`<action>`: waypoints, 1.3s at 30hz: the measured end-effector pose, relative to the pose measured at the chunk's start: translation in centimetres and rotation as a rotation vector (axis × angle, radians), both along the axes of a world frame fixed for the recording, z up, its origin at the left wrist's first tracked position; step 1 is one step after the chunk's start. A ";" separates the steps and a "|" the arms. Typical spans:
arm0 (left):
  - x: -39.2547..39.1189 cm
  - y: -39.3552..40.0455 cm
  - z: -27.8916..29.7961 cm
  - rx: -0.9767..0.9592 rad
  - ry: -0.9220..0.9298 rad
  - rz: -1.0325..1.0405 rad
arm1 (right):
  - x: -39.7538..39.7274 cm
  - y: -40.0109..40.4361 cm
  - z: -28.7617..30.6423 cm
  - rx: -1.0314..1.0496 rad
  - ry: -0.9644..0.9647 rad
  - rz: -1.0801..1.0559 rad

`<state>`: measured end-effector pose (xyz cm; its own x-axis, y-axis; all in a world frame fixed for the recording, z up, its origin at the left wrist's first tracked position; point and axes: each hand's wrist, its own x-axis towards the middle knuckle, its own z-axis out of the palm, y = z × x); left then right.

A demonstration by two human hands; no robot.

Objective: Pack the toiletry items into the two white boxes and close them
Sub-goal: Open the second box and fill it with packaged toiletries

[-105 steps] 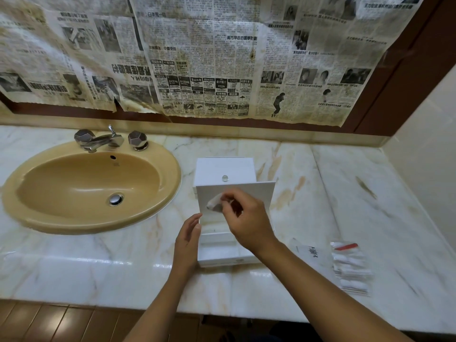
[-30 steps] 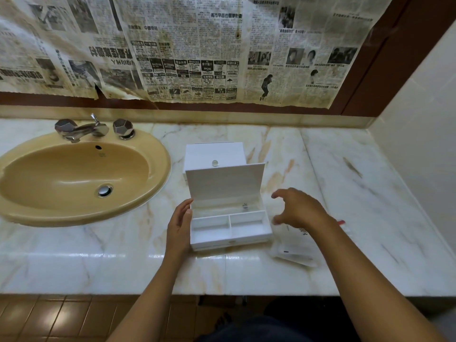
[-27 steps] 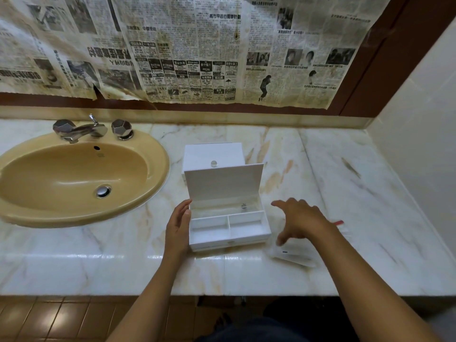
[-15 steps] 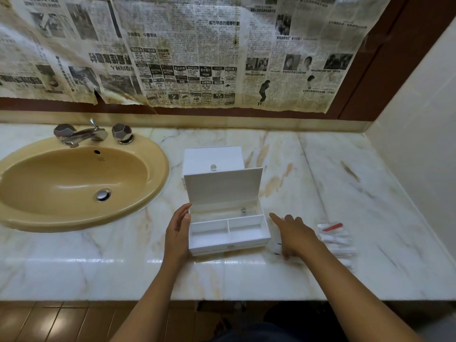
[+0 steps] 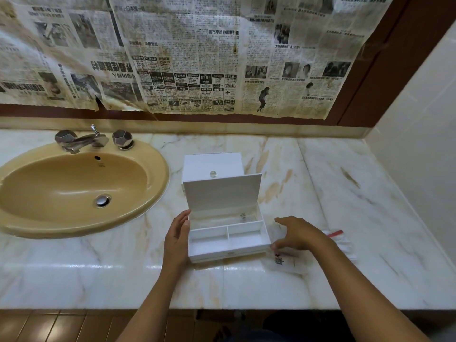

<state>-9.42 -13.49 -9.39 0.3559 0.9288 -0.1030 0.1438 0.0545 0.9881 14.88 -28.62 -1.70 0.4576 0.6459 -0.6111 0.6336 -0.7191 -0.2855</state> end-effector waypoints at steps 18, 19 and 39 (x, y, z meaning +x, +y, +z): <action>0.1 -0.1 0.5 0.001 -0.006 -0.006 | 0.4 0.7 -1.9 0.235 -0.409 -0.199; 0.1 -0.1 0.5 0.002 -0.007 -0.006 | 0.3 0.8 -1.4 0.275 -0.439 -0.207; 0.1 0.2 -0.1 0.019 -0.016 0.002 | -8.3 4.5 1.2 0.291 -0.259 0.260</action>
<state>-9.34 -13.27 -9.49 0.3554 0.9313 -0.0798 0.1280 0.0361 0.9911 6.55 -24.12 -0.47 0.3717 0.8869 -0.2743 0.8590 -0.4406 -0.2607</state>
